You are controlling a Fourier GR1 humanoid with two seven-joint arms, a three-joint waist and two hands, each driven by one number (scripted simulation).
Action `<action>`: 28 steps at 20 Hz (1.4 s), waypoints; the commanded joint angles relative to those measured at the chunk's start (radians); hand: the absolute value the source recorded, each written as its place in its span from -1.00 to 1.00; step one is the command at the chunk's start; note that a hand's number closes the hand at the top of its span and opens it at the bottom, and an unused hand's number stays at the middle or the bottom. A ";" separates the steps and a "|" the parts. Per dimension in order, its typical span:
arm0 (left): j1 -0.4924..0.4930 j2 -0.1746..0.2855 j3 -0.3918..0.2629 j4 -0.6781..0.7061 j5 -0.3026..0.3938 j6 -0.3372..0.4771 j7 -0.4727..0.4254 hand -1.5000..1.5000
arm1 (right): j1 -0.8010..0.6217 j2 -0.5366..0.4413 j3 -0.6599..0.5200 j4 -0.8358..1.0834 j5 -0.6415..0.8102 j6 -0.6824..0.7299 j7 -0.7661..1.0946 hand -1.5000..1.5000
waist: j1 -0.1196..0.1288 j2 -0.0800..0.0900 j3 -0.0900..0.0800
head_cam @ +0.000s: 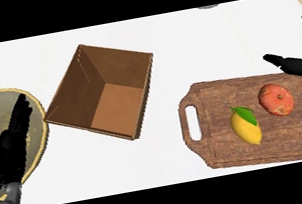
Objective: Pick the squash from the cutting board and place it in the cardboard box
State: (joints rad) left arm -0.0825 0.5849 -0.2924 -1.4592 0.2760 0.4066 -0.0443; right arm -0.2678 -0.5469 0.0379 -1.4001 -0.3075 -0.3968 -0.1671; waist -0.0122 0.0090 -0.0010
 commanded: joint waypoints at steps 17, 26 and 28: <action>0.041 -0.055 -0.041 -0.017 -0.082 -0.006 0.058 0.00 | 0.152 -0.526 0.171 -0.045 0.248 0.485 0.301 -1.00 | 0.020 -0.009 -0.003; 0.050 -0.092 -0.004 -0.034 -0.121 -0.018 0.065 0.00 | 0.101 -0.456 0.225 -0.224 0.265 0.625 0.616 -1.00 | 0.013 -0.010 0.000; 0.032 -0.077 0.032 -0.022 -0.111 -0.065 0.073 0.00 | 0.107 -0.406 0.228 -0.277 0.300 0.603 0.699 -1.00 | 0.012 -0.010 0.000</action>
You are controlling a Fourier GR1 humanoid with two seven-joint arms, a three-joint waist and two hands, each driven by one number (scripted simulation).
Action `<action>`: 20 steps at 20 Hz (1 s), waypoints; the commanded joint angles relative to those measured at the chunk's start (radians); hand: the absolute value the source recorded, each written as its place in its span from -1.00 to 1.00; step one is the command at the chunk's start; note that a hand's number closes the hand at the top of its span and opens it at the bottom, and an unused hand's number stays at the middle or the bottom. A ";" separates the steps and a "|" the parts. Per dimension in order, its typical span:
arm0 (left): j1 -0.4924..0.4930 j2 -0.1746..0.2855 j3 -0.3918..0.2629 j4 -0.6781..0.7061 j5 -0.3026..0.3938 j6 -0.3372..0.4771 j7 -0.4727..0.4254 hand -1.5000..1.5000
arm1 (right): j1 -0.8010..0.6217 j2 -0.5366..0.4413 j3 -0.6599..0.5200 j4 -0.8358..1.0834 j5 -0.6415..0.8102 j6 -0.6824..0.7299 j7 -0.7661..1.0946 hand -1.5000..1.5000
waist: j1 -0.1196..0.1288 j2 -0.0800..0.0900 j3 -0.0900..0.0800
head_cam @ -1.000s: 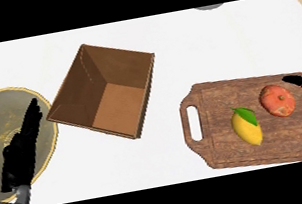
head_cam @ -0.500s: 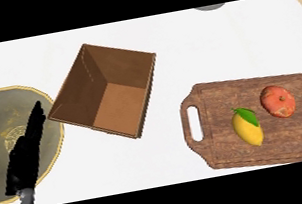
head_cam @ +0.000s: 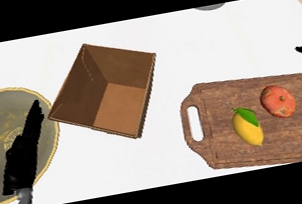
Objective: Pick the squash from the cutting board and place it in the cardboard box
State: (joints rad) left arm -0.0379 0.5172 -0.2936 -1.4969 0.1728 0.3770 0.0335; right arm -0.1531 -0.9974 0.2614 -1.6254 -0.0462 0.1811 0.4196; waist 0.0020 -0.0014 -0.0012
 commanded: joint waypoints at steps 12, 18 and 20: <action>0.061 -0.043 0.110 -0.066 -0.075 -0.101 0.028 0.00 | -0.029 0.237 -0.045 0.108 0.249 0.106 0.110 -1.00 | 0.004 0.001 0.001; -0.035 -0.157 0.110 0.044 -0.167 -0.090 0.040 0.00 | 0.012 0.299 -0.098 0.061 0.324 0.143 0.095 -1.00 | -0.004 0.002 0.001; 0.019 -0.127 0.163 0.030 -0.137 -0.152 0.003 0.00 | -0.006 0.314 -0.118 0.037 0.345 0.182 0.133 -1.00 | -0.002 0.001 0.001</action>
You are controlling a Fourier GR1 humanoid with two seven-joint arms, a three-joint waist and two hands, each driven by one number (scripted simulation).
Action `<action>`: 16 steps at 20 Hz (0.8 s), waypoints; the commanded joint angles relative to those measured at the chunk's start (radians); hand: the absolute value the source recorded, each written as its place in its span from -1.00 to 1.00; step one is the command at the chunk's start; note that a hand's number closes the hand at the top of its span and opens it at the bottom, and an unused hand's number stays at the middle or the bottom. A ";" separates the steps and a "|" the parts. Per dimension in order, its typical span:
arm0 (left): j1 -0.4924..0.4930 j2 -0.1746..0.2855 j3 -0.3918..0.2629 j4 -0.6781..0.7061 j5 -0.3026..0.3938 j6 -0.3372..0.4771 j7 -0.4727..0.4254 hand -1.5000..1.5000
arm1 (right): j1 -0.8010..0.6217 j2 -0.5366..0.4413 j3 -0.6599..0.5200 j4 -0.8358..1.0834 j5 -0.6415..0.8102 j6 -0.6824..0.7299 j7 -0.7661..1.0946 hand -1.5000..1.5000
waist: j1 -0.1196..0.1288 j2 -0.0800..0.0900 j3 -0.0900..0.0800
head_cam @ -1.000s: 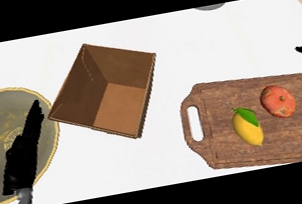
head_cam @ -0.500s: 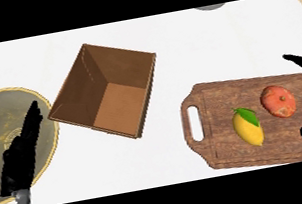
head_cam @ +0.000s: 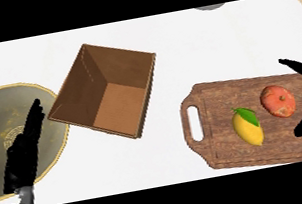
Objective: Pick the squash from the cutting board and place it in the cardboard box
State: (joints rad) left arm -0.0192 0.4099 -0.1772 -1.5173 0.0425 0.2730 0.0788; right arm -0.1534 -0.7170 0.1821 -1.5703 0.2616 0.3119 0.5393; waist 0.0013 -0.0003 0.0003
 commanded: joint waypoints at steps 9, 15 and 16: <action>0.021 -0.122 0.032 0.008 -0.107 -0.039 -0.021 0.00 | 0.075 0.144 -0.086 -0.068 0.136 0.065 0.003 -1.00 | -0.003 -0.001 0.000; 0.031 -0.102 0.080 -0.124 -0.123 -0.081 0.119 0.00 | 0.032 0.201 -0.128 0.013 0.190 0.085 -0.042 -1.00 | 0.001 -0.001 0.000; 0.071 -0.119 0.101 -0.024 -0.137 -0.086 -0.041 0.00 | 0.079 0.182 -0.135 0.033 0.234 0.067 -0.123 -1.00 | 0.000 0.000 0.000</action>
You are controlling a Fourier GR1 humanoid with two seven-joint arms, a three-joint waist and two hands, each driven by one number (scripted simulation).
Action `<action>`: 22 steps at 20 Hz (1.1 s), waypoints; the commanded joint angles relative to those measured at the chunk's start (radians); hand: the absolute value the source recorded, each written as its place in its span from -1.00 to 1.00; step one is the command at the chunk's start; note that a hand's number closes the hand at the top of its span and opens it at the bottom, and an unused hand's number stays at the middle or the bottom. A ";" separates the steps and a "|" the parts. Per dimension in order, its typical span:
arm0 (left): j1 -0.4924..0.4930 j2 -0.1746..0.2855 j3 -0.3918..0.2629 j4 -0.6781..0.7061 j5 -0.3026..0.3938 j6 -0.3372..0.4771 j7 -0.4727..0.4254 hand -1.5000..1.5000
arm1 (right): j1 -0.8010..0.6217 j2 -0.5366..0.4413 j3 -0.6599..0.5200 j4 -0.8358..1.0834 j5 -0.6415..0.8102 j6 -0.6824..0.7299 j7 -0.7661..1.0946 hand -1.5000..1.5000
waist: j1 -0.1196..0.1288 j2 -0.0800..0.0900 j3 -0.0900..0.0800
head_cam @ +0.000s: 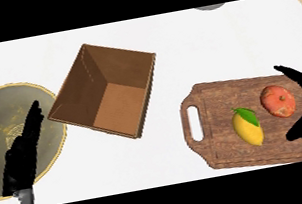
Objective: Pick the squash from the cutting board and place it in the cardboard box
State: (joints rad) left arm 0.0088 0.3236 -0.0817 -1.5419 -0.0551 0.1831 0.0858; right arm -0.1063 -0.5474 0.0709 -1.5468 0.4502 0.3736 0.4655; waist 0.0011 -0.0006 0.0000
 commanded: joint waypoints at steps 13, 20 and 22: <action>0.004 -0.077 0.068 -0.006 -0.082 -0.078 0.003 0.00 | -0.026 0.125 -0.074 0.101 0.117 0.081 -0.084 1.00 | 0.000 0.000 0.000; 0.031 -0.063 0.094 -0.025 -0.058 -0.107 0.017 0.00 | -0.035 0.130 -0.016 0.100 0.337 -0.148 -0.126 1.00 | 0.001 0.000 0.000; 0.009 -0.087 0.068 -0.019 -0.082 -0.086 -0.005 0.00 | -0.140 0.075 -0.006 0.226 0.359 -0.162 -0.277 1.00 | 0.012 0.003 0.001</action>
State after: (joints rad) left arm 0.0236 0.2435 -0.0127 -1.5659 -0.1348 0.1028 0.0935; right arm -0.1728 -0.4538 0.0366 -1.3977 0.7415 0.2712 0.2859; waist 0.0047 -0.0014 -0.0021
